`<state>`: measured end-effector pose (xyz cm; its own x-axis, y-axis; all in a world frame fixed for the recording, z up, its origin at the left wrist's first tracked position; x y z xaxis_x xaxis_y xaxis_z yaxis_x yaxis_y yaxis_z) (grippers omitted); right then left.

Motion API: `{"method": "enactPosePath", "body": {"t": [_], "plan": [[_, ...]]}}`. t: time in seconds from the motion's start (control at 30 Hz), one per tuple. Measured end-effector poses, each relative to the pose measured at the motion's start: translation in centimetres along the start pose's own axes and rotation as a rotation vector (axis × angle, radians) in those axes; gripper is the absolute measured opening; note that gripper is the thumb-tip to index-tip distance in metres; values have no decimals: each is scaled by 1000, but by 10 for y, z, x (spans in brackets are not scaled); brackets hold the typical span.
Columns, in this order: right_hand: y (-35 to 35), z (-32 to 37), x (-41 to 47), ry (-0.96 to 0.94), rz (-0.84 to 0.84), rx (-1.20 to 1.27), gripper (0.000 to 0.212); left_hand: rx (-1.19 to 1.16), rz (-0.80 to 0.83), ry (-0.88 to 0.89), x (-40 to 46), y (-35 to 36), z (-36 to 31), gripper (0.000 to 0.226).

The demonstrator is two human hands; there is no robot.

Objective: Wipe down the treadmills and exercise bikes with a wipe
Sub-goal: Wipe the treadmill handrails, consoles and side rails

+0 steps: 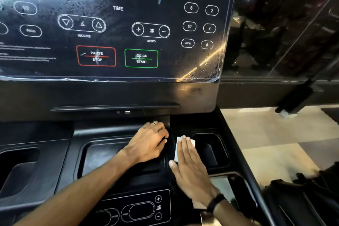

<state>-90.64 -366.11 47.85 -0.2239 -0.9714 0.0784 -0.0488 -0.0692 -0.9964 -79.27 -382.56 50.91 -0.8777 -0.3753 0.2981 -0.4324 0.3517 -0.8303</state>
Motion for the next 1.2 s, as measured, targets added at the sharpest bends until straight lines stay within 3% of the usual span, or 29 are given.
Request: {"method": "enactPosePath", "body": {"t": [0.07, 0.17, 0.3, 0.4, 0.53, 0.7, 0.87, 0.97, 1.07, 1.2], "plan": [[-1, -13, 24, -6, 85, 27, 79, 8, -33, -2, 11, 7, -3, 13], [1, -43, 69, 21, 202, 41, 68, -4, -74, -49, 29, 22, -10, 21], [5, -78, 115, 23, 175, -19, 70, 6, -116, -142, 47, 43, -19, 19], [7, -115, 132, 64, 216, 64, 52, 9, -117, -144, 51, 49, -16, 22], [22, -178, 115, 244, 202, 110, 89, 2, -130, -143, 48, 48, -11, 28], [17, -178, 37, 437, 221, 266, 79, -10, -158, -141, 49, 50, -10, 26], [17, -139, 31, 234, 168, 61, 102, -4, -162, -115, 50, 52, -11, 21], [20, -158, 63, 151, 170, 130, 86, 32, -149, -90, 50, 51, -11, 18], [22, -194, 72, 295, 249, 312, 68, 93, -121, -36, 50, 49, -14, 21], [26, -212, 16, 617, 288, 681, 85, 150, -73, 79, 50, 48, -16, 32]]}}
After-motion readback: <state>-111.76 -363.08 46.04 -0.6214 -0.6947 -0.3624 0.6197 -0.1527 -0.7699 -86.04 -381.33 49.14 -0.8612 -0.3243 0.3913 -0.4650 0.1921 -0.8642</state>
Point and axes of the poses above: each hand's wrist, its own x-axis towards the middle knuckle, its own y-axis out of the palm, z = x × y, the point moved 1 cm from there along x, towards the middle knuckle, and after that the axes turned 14 degrees about -x, right-handed, at the moved point
